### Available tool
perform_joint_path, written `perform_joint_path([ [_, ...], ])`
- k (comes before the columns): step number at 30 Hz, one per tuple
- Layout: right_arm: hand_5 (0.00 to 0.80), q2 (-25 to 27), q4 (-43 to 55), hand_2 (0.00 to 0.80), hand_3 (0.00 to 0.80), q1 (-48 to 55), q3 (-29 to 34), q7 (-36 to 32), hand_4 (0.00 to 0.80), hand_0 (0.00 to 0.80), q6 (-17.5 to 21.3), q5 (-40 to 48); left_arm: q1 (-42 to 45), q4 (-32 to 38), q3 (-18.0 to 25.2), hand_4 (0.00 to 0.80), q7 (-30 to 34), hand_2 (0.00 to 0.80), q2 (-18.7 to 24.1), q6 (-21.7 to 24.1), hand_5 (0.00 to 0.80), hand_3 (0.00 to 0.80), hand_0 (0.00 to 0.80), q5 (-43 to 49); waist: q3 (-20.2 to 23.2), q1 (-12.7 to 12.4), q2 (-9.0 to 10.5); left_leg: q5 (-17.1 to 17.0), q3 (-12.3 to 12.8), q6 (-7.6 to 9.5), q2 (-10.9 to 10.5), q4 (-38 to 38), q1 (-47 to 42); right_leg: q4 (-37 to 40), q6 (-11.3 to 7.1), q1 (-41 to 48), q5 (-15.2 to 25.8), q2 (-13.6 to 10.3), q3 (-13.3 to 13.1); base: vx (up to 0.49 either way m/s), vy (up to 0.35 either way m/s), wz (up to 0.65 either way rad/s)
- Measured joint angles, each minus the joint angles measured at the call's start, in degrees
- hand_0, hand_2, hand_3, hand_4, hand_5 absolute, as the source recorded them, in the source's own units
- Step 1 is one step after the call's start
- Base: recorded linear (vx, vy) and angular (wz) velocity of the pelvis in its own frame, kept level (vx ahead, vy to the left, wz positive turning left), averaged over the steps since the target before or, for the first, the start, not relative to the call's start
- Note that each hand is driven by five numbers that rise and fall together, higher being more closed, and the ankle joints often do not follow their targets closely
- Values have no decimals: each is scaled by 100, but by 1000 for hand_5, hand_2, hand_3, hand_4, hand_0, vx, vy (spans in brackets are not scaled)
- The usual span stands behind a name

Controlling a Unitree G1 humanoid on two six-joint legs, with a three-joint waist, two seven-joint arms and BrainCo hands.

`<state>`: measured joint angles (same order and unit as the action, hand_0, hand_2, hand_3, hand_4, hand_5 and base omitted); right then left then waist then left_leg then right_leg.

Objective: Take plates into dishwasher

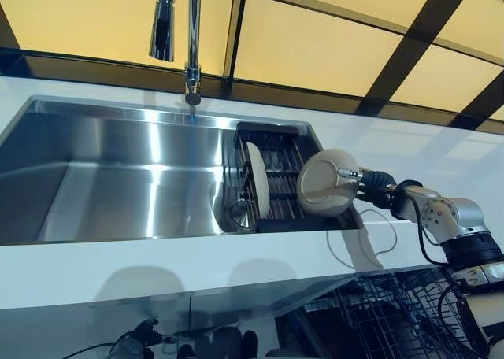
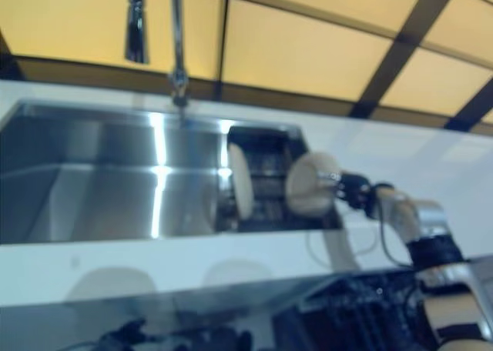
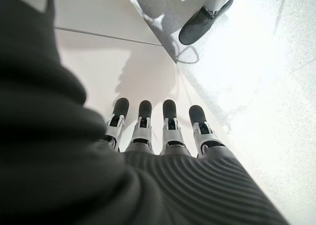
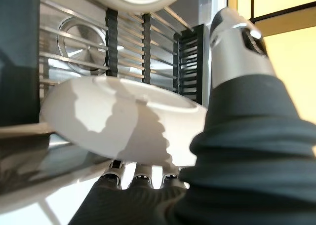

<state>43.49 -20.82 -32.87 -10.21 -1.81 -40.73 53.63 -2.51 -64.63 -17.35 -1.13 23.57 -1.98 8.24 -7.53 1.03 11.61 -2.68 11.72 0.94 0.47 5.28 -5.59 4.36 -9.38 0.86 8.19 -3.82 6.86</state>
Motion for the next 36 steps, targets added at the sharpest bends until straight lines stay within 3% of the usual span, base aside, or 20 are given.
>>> perform_joint_path([
  [6, 0, -1, -13, 0, 0, -3, -170, 92, 0, 0, -61, -24, 2, 14, -64, 0, -2, 0, -7, 1, 0, 0, 0, -1, -11, -45, -2, -16, -12, -24, -27, -6, 13, 8, 57, 0, -131, -6, 21, 0, 0, 0],
  [9, 376, -1, -18, 376, 376, -3, -170, 94, 376, 376, -90, -33, -5, 17, -67, 0, -4, 0, -5, 0, 0, 0, 0, -1, -11, -43, 6, -11, -22, -22, -40, -5, 13, -12, 126, 0, -66, -13, 18, -3, -1, 1],
  [13, 653, -8, -122, 653, 653, -4, -170, 98, 653, 653, -111, -130, -21, 19, -67, 0, -5, 0, -1, -1, 0, 0, 0, -1, -13, -43, 7, -10, -69, -4, -17, -2, 19, -23, 83, 0, 44, -4, 14, -6, 4, 6],
  [14, 800, -10, -141, 800, 800, -5, -170, 101, 800, 800, -115, -130, -20, 19, -66, 0, -6, 0, 1, -4, 0, 0, 0, -1, -17, -46, 15, -13, -77, 1, -16, -1, 19, -27, 80, 2, 46, -7, 13, -2, 3, 4],
  [18, 800, -34, -246, 800, 800, -49, -173, 110, 800, 800, -118, -187, -18, 19, -67, 0, -5, 0, 4, -14, 0, 0, 0, -1, -19, -48, 32, -21, -78, 8, -17, 0, 22, -17, 76, 2, 40, -10, 13, 0, 0, 0],
  [20, 800, -47, -253, 800, 800, -94, -171, 142, 800, 800, -102, -235, -18, 44, -67, 0, -5, 0, 1, -13, 0, 0, 0, -1, -22, -58, 36, -31, -78, 1, -39, -2, 30, 6, -22, 7, -107, -27, 17, 0, 0, 0],
  [30, 800, -48, -254, 800, 800, -112, -171, 367, 800, 800, -47, -242, -19, 46, -68, 0, -9, 0, 2, -13, 0, 0, 0, -2, -33, -49, 31, -11, -90, 2, -16, -1, 27, -26, 51, 1, 41, -6, 13, 0, 0, 0],
  [36, 800, -44, -218, 800, 800, -115, -162, 377, 800, 800, 438, -429, -17, 46, -68, 0, -9, 0, -7, -6, 0, 0, 0, -2, -82, -49, -36, -19, -97, 16, -15, 2, 21, -33, 44, 5, 45, -9, 12, 1, 5, 0],
])
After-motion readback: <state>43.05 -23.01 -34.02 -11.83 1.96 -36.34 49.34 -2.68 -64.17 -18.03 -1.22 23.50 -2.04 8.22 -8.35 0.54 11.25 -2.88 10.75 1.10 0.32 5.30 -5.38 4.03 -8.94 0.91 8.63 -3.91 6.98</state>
